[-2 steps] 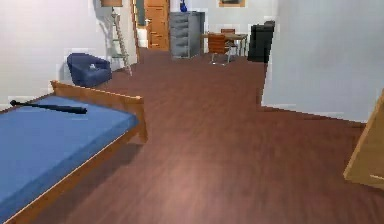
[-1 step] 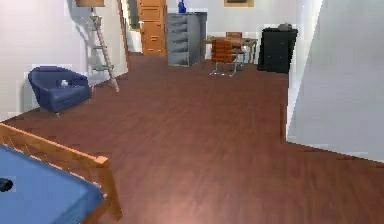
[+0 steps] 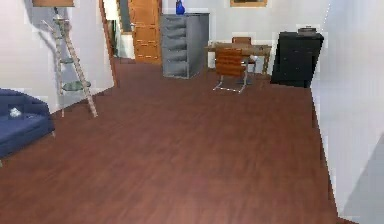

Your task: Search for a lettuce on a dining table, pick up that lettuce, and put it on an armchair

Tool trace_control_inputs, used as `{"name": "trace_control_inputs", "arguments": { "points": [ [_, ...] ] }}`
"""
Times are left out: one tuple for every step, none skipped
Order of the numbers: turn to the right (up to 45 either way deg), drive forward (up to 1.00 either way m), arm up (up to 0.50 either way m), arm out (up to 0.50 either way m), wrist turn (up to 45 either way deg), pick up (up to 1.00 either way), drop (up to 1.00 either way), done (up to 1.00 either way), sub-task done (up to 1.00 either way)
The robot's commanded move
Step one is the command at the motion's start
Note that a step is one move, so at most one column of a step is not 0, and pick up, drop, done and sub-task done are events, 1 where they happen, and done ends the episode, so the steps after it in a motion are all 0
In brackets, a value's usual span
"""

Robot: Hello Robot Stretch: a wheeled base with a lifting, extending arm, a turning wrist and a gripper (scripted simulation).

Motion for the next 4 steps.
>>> {"name": "trace_control_inputs", "arguments": {
  "points": [
    [-30.0, 0.0, 0.0, 0.0, 0.0, 0.0, 0.0, 0.0, 0.0],
    [0.0, 0.1, 0.0, 0.0, 0.0, 0.0, 0.0, 0.0, 0.0],
    [15.0, 0.0, 0.0, 0.0, 0.0, 0.0, 0.0, 0.0, 0.0],
    [0.0, 1.0, 0.0, 0.0, 0.0, 0.0, 0.0, 0.0, 0.0]
  ]
}}
